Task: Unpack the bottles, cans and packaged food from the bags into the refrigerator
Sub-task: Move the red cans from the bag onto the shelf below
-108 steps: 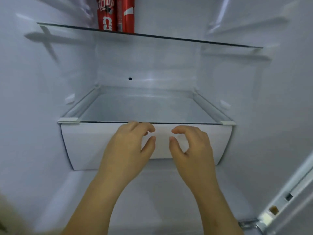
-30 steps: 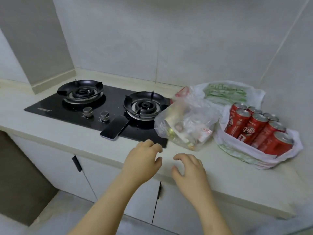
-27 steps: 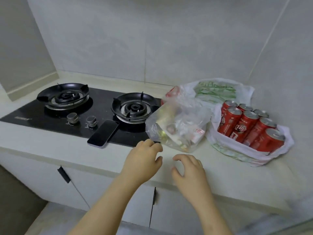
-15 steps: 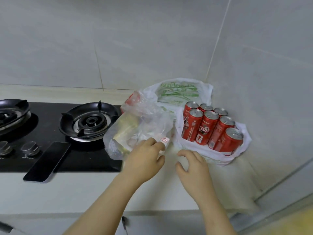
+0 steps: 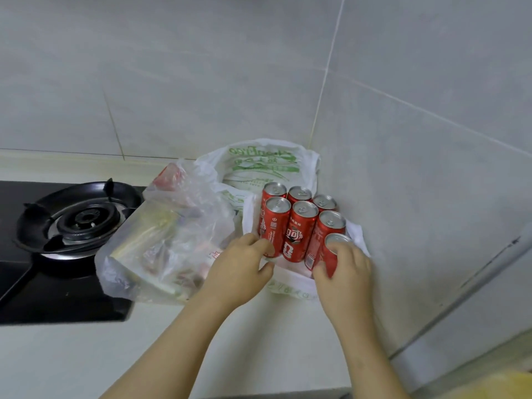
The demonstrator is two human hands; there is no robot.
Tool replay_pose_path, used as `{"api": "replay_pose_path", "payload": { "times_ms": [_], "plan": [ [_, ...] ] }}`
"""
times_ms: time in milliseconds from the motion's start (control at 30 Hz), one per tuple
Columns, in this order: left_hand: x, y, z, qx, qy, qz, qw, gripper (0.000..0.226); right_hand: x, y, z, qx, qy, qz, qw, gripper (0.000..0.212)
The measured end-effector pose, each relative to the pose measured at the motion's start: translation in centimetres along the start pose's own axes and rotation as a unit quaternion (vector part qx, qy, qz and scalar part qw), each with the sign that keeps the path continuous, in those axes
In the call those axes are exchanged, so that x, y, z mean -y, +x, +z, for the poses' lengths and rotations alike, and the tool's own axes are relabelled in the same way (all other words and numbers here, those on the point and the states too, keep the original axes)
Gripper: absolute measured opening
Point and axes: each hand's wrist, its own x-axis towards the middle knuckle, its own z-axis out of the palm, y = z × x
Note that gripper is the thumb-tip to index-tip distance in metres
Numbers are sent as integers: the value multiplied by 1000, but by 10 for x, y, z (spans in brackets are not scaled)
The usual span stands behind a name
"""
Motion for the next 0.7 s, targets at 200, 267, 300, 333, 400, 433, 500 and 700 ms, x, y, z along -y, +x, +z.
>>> {"api": "replay_pose_path", "payload": {
  "times_ms": [200,267,300,333,400,433,500,700],
  "plan": [
    [-3,15,3,-11,-4,-5,1000,30,-13,10,2,33,-63,-2,997,32],
    [-4,18,4,-12,-5,-6,1000,28,-15,11,4,40,-92,-3,995,34],
    [-4,18,5,-13,-7,-7,1000,27,-17,11,5,49,-107,-5,993,37],
    [-4,19,7,-14,-10,-8,1000,27,-18,10,5,57,-117,-3,991,39],
    [-4,19,10,-13,-14,-7,1000,27,-20,10,5,59,-127,-4,990,38],
    [-4,18,12,-10,-15,-6,1000,27,-21,10,5,51,-130,-11,990,38],
    [-3,17,16,-7,-17,-3,1000,28,-21,10,5,37,-130,-29,990,38],
    [0,20,21,-12,-30,-8,999,26,-26,8,4,31,-74,-55,995,19]
  ]
}}
